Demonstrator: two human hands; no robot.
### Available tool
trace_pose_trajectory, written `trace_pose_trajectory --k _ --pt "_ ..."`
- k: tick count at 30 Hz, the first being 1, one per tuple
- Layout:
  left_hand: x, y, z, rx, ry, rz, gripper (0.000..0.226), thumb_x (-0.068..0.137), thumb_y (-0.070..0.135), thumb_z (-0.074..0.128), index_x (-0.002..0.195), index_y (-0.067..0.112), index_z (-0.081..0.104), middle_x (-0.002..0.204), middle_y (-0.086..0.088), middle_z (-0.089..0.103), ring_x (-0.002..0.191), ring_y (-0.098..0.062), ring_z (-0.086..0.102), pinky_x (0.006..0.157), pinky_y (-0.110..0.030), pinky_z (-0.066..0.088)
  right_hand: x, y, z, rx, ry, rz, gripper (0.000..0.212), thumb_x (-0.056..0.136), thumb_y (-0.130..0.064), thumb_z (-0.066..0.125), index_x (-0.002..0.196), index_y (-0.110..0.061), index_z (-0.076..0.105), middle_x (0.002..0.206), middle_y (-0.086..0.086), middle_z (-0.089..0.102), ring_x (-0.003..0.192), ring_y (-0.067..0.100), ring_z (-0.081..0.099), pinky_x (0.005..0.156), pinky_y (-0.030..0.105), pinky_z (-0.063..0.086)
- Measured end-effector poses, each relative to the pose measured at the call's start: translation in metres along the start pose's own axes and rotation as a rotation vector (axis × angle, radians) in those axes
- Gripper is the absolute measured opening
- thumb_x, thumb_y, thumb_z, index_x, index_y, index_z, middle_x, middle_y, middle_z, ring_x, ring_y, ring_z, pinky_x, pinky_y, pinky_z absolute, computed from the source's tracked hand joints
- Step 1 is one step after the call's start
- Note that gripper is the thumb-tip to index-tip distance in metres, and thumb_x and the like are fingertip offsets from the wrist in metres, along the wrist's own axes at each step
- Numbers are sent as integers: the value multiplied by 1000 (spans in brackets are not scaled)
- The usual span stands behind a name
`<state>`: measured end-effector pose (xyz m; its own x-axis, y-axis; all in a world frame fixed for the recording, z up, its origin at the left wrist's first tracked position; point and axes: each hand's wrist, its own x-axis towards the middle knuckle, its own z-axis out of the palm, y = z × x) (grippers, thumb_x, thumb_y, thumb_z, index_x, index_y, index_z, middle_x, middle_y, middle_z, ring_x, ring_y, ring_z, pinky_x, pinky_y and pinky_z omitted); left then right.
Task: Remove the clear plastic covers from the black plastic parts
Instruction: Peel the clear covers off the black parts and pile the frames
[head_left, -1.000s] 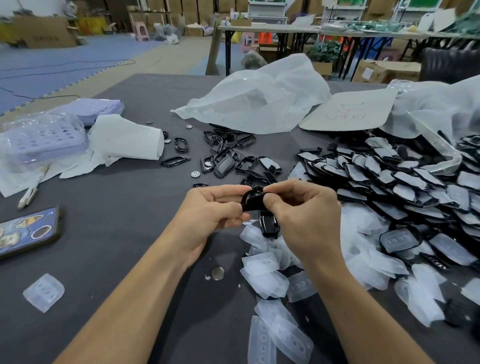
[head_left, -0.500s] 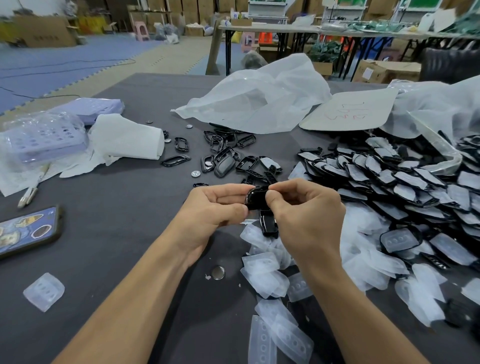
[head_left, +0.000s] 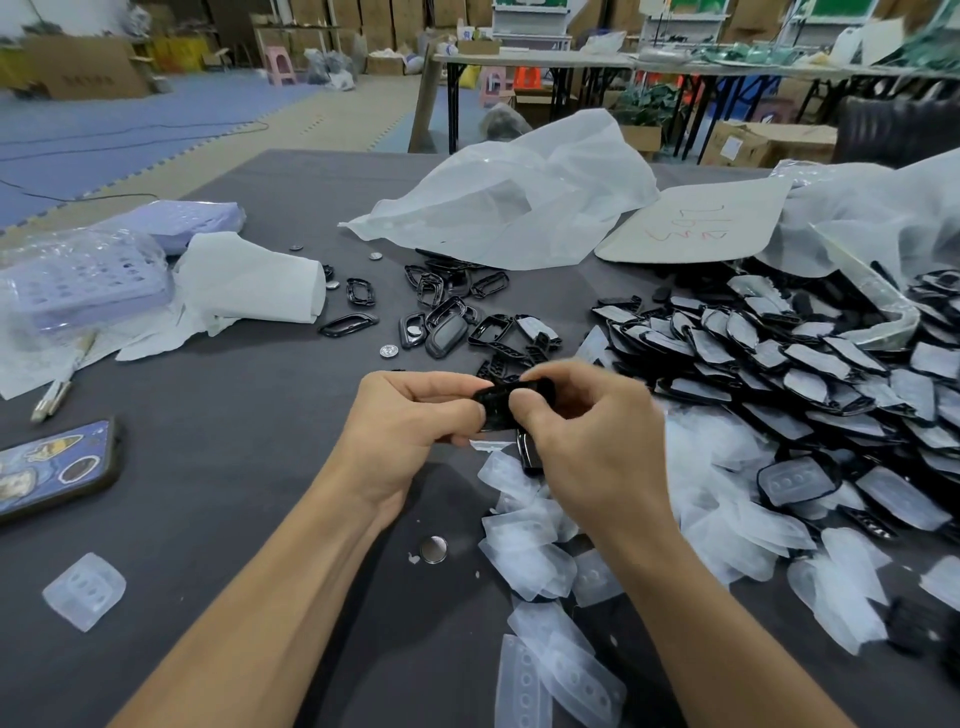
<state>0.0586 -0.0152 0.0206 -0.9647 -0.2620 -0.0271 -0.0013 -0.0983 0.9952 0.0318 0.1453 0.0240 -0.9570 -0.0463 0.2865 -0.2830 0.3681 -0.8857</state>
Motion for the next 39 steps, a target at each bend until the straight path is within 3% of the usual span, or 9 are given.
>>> trace_pose_trajectory --k 2,7,13,19,27,30,32,34,39 --pt "0 -1 2 13 12 17 30 76 -13 72 79 13 85 66 -9 72 52 -10 55 57 -17 50 2 1 2 224 -80 143 13 85 -8 76 77 -19 75 60 0 70 51 15 59 53 32 50" --pt "-8 -3 14 45 -59 -21 24 93 0 70 87 18 85 77 -7 79 61 -11 72 58 -19 56 6 3 -2 356 -118 200 19 86 0 75 71 -12 75 58 9 69 47 20 61 49 36 53" --pt "-1 1 15 -73 270 -46 18 91 -6 69 83 7 77 64 -5 75 49 -13 69 49 -21 56 3 2 -8 -218 127 -153 12 90 -25 74 78 -25 73 61 -15 66 62 10 63 63 28 51" --pt "9 2 -8 -350 432 -92 8 92 -3 66 92 2 72 69 -9 76 52 -12 68 52 -20 56 -4 -4 -8 -673 -205 -310 20 80 -53 75 74 -35 75 79 -17 57 90 12 42 89 28 22" --pt "10 1 -4 -373 430 -66 8 94 -3 64 93 3 70 67 -8 75 51 -12 67 53 -20 57 -12 -5 5 -822 -323 -307 24 90 -50 65 83 -30 78 92 -13 59 101 13 49 100 31 25" --pt "10 0 -1 -315 427 -46 8 93 -3 66 90 3 70 68 -10 76 51 -13 67 53 -21 57 -15 -5 6 -666 -312 -261 28 93 -41 62 74 -26 77 76 -9 65 87 11 54 97 31 34" --pt "9 -1 0 -274 419 -39 9 92 -3 68 88 4 72 72 -12 76 53 -14 68 53 -22 56 -14 -7 4 -350 -280 -121 24 90 -31 64 72 -21 76 61 -4 65 64 6 57 74 26 48" --pt "9 -2 1 -237 410 -39 10 91 -2 70 86 5 74 75 -14 76 54 -15 69 54 -23 57 -9 -8 1 -40 -224 23 18 88 -19 65 74 -17 76 55 3 61 50 5 47 53 22 43" --pt "6 -2 6 -147 311 -40 11 92 -2 69 86 6 76 70 -7 75 51 -12 67 51 -21 55 -2 -11 -7 416 -258 298 28 90 9 56 89 -9 77 61 4 61 50 13 51 50 22 44"
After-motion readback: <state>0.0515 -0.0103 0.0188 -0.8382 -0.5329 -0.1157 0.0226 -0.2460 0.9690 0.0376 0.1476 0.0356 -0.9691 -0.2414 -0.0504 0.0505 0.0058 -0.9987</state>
